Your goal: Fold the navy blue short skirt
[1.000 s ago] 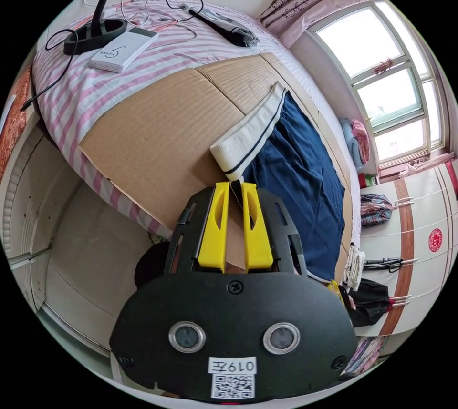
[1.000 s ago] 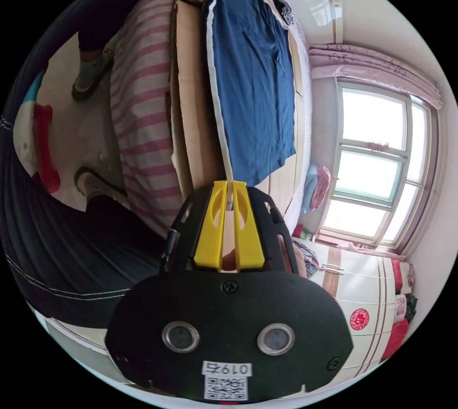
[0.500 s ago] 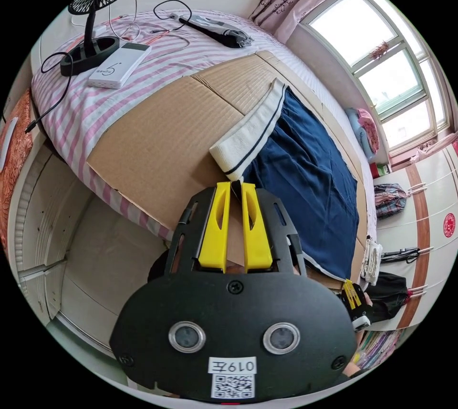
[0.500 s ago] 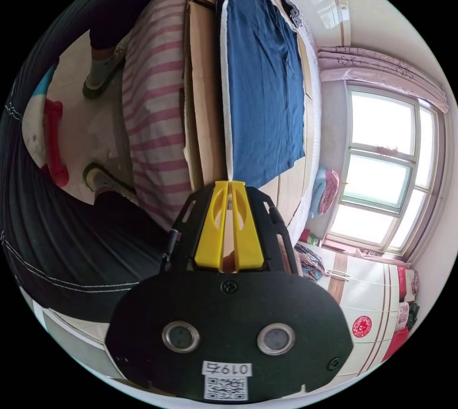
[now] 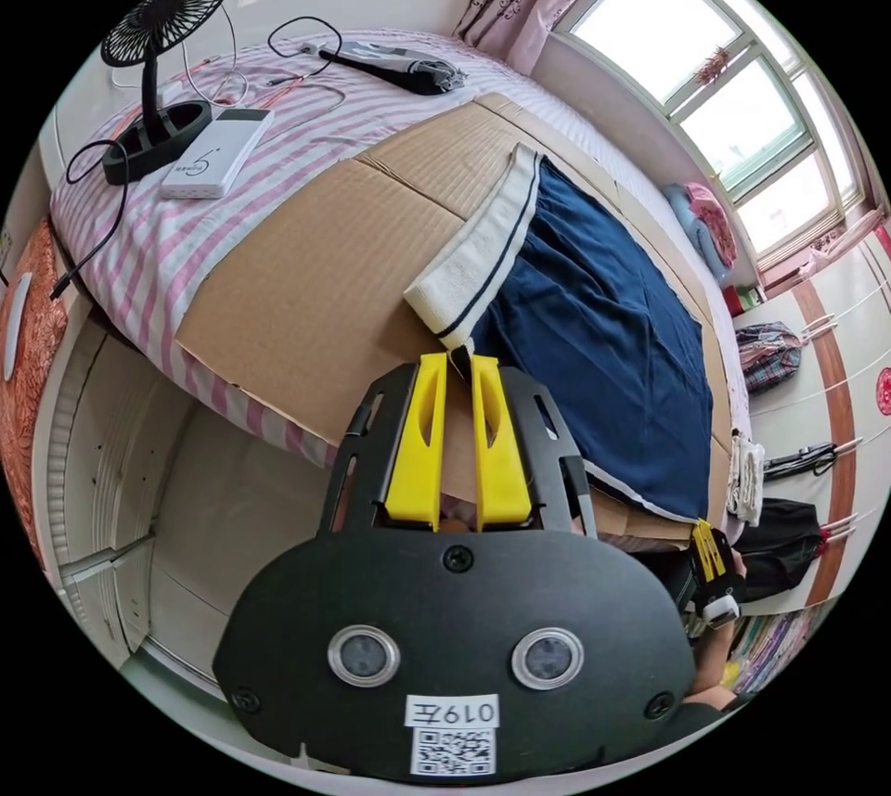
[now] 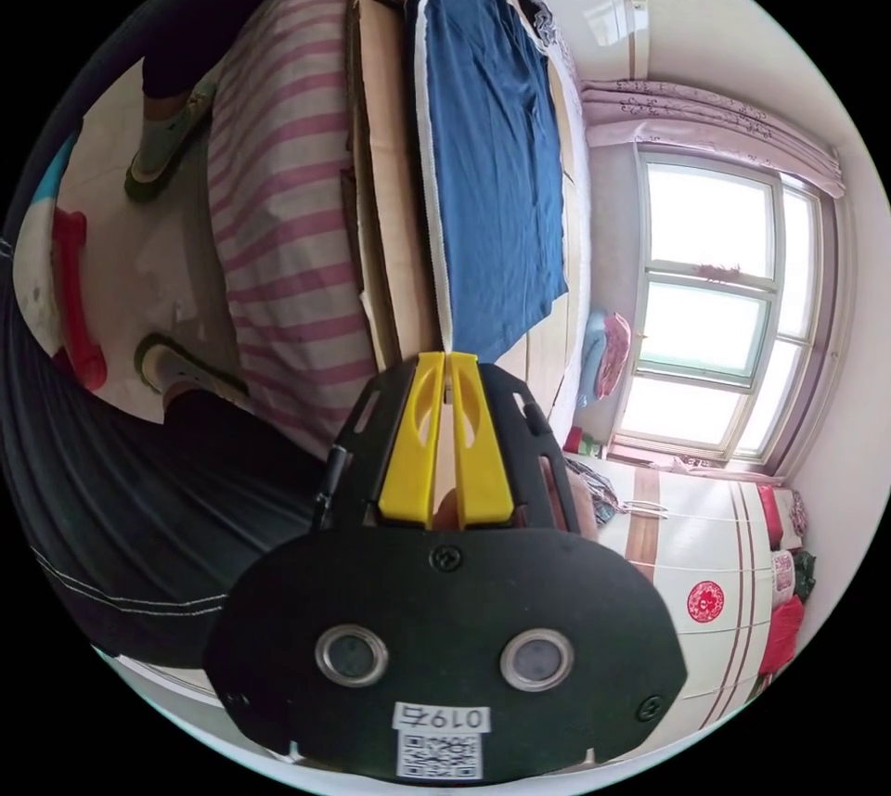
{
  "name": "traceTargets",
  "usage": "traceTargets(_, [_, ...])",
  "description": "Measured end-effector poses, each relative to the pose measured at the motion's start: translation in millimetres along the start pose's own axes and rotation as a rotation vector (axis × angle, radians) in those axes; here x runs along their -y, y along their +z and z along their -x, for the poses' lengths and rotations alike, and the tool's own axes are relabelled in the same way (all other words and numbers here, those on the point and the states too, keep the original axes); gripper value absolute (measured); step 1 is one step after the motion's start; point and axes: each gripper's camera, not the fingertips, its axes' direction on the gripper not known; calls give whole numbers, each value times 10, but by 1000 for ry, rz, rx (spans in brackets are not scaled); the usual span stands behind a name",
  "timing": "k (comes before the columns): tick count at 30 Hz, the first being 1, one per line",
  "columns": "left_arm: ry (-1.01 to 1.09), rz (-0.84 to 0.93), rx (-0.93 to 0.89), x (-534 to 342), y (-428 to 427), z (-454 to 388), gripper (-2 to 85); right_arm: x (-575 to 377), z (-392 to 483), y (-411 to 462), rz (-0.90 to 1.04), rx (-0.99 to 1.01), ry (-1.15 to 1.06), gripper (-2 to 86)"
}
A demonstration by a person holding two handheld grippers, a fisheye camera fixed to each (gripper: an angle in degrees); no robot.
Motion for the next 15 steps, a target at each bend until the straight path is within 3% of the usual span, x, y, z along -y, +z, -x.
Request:
traceTargets(6, [42,4,-18,-6,58,-207,14,-139,-660,-401,-18,-16,48,77])
traceTargets(9, [80,-66,18,-88,-79,-325,12,-291,-1158,-622,-16,21,177,77])
traceTargets(15, [244,-219,29,334,55,-1115,12,-510,-2978,-757,-90,274,699,59])
